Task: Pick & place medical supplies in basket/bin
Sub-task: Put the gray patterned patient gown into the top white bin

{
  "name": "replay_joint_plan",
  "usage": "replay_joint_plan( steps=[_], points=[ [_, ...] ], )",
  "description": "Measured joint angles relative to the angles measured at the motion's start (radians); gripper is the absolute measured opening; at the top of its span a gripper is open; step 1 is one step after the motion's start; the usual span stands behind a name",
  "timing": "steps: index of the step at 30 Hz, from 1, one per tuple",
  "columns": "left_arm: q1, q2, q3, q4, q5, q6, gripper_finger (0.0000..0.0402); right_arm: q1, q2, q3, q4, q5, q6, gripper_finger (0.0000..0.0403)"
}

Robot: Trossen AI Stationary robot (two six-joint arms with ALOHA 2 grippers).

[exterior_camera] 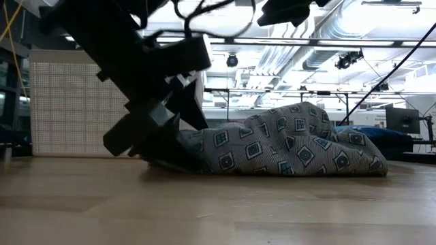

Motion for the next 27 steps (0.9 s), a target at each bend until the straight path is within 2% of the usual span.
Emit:
replay_joint_plan(
  steps=[7, 18, 22, 27],
  points=[
    [0.035, 0.022, 0.002, 0.015, 0.036, -0.002, 0.04, 0.0, 0.0, 0.0, 0.001, 0.0, 0.0, 0.0148],
    [0.036, 0.025, 0.003, 0.015, 0.027, 0.06, 0.0397, 0.0, 0.0, 0.0, 0.008, 0.0, 0.0, 0.0148],
    [0.036, 0.026, 0.002, 0.01, 0.017, 0.062, 0.0376, 0.0, 0.0, 0.0, 0.008, 0.0, 0.0, 0.0148],
    [0.036, 0.028, 0.0, 0.002, 0.009, 0.033, 0.0325, 0.0, 0.0, 0.0, 0.008, 0.0, 0.0, 0.0148]
  ],
)
